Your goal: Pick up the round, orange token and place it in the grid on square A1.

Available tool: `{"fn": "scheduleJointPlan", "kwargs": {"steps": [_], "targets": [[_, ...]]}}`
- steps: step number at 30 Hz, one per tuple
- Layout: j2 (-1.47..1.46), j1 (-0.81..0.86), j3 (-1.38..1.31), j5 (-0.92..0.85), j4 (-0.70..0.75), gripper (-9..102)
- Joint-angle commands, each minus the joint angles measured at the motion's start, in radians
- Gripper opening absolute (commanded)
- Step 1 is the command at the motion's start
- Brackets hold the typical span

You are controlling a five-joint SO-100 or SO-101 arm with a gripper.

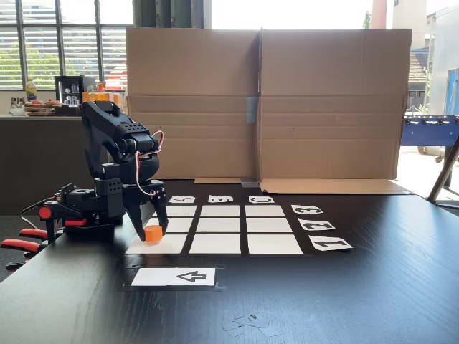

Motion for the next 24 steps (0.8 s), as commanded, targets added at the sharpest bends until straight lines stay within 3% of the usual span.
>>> {"fn": "scheduleJointPlan", "kwargs": {"steps": [1,19,24], "targets": [[-0.003,0.0,-0.012,0.005,-0.012,14],[-0.041,0.008,-0.011,0.005,-0.035,14],[-0.054,0.011,-0.012,0.014,-0.044,19]]}}
